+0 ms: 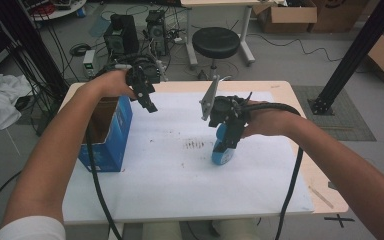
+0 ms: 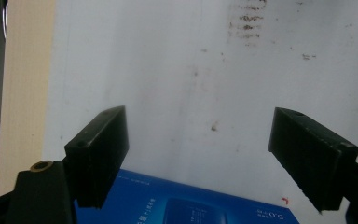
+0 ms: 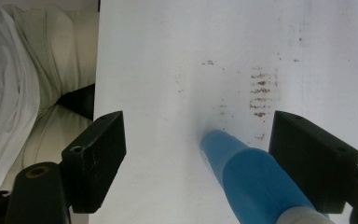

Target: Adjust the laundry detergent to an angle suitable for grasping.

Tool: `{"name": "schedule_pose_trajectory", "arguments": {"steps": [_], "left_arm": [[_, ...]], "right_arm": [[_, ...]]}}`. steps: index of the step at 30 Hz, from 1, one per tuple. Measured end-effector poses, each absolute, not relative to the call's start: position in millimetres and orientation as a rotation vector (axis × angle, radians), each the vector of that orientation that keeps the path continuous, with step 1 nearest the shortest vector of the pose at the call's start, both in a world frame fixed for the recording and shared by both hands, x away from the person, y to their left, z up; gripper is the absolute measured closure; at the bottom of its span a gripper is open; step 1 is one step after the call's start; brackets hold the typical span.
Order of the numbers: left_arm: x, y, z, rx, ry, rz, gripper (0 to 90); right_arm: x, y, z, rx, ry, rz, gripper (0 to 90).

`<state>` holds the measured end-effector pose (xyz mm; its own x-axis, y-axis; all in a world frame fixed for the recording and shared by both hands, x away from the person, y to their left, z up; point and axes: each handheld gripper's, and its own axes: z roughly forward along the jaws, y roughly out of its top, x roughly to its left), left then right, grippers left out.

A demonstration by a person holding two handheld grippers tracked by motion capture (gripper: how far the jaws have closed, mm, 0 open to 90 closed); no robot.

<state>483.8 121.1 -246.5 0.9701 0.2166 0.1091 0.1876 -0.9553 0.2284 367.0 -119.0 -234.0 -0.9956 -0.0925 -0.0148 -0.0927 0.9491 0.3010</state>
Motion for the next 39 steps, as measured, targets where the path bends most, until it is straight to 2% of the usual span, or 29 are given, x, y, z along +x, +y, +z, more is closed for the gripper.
{"name": "schedule_pose_trajectory", "arguments": {"steps": [30, 39], "left_arm": [[477.0, 116.9, -247.1, 2.880, 0.343, 0.217, 20.6], [466.3, 111.4, -257.4, 2.874, 0.372, 0.223, 19.9]], "right_arm": [[360.0, -128.1, -227.3, -0.160, 3.097, 0.494, 19.1], [355.5, -138.6, -225.5, -0.152, 3.099, 0.511, 19.1]]}}
